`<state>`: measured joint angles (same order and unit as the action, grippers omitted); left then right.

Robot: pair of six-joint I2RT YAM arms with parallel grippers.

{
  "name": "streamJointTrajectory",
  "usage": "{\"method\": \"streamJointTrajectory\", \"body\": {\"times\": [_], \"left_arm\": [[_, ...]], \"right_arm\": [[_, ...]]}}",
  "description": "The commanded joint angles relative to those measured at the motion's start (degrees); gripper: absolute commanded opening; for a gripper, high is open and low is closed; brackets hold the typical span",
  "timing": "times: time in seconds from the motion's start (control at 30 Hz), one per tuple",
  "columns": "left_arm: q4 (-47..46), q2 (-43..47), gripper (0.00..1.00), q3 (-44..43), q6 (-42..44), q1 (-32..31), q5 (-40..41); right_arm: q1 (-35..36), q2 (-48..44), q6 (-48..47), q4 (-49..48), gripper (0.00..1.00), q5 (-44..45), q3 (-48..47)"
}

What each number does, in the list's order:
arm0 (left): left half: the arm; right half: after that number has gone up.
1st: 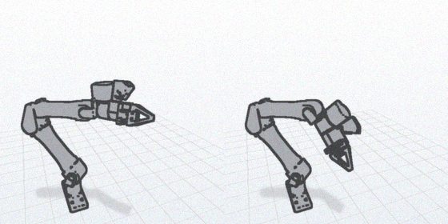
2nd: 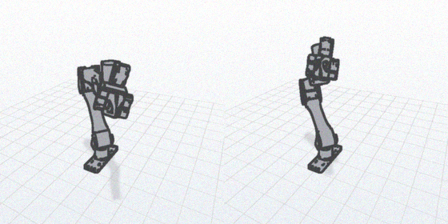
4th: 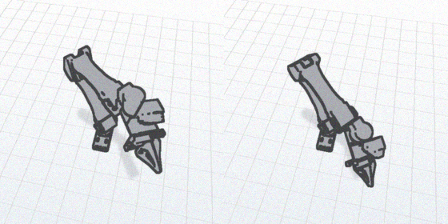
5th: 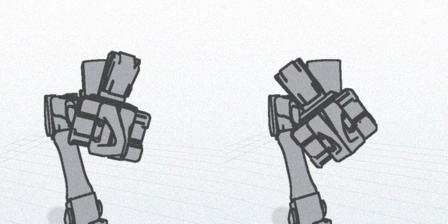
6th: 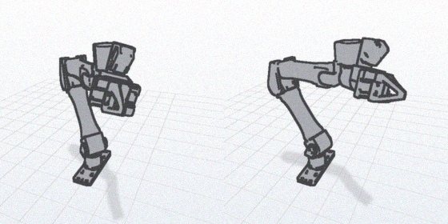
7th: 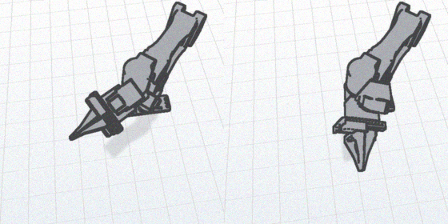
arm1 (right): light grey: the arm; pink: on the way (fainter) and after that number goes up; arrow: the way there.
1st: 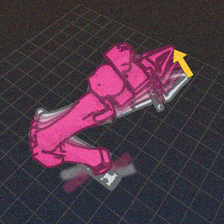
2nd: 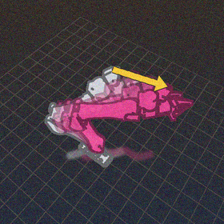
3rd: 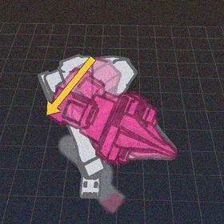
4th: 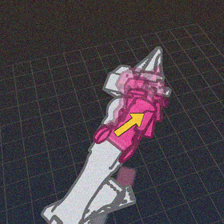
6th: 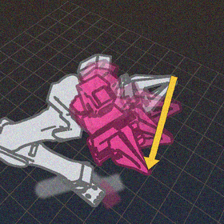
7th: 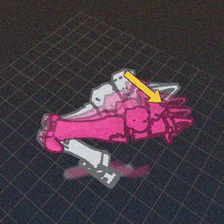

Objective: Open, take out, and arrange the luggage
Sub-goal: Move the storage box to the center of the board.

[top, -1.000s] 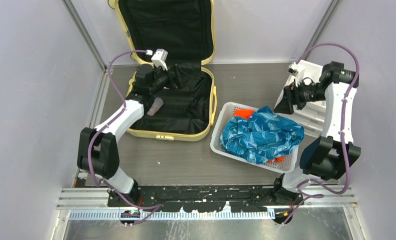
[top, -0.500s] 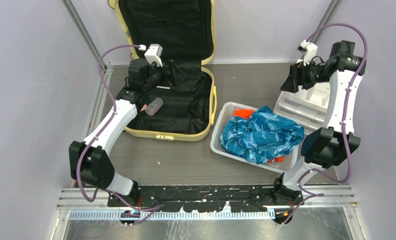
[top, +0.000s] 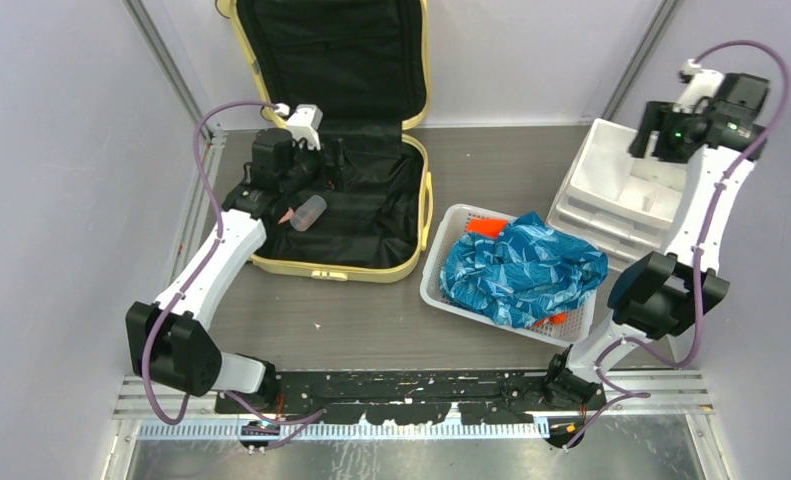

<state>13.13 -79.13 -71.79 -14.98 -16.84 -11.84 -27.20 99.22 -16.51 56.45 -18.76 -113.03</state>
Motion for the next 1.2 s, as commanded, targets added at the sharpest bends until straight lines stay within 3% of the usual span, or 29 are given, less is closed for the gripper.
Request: {"method": "streamJointTrajectory", "body": {"times": [0.0, 0.17, 0.33, 0.47, 0.67, 0.8, 1.17], "left_arm": [[0.4, 4.4, 0.85, 2.3, -0.9, 0.2, -1.3], [0.6, 7.5, 0.85, 3.9, -1.9, 0.2, -1.9], [1.3, 9.2, 0.85, 3.7, -2.0, 0.2, -4.2], [0.6, 12.5, 0.86, 5.1, -3.7, 0.2, -6.8], [2.8, 20.8, 0.89, 10.1, -2.5, 0.2, -13.1], [4.5, 25.2, 0.89, 14.4, -0.2, 0.2, -17.0], [3.9, 35.3, 0.89, 23.2, -0.6, 0.2, -15.6]], "right_arm": [[-6.1, -7.6, 4.9, -5.4, 0.76, 6.9, 1.2], [-11.2, -9.1, 2.0, -4.6, 0.71, 6.1, 1.6], [-9.4, -4.9, 2.4, 1.8, 0.67, -11.9, -2.6], [0.6, -4.0, 4.1, -0.5, 0.68, -7.7, -0.9], [8.6, -0.9, 13.6, -3.9, 0.69, -3.1, -0.8], [14.6, -2.8, 15.4, -10.6, 0.69, 9.6, 5.1], [17.6, 3.7, 17.8, -9.2, 0.63, 19.5, 1.9]]}}
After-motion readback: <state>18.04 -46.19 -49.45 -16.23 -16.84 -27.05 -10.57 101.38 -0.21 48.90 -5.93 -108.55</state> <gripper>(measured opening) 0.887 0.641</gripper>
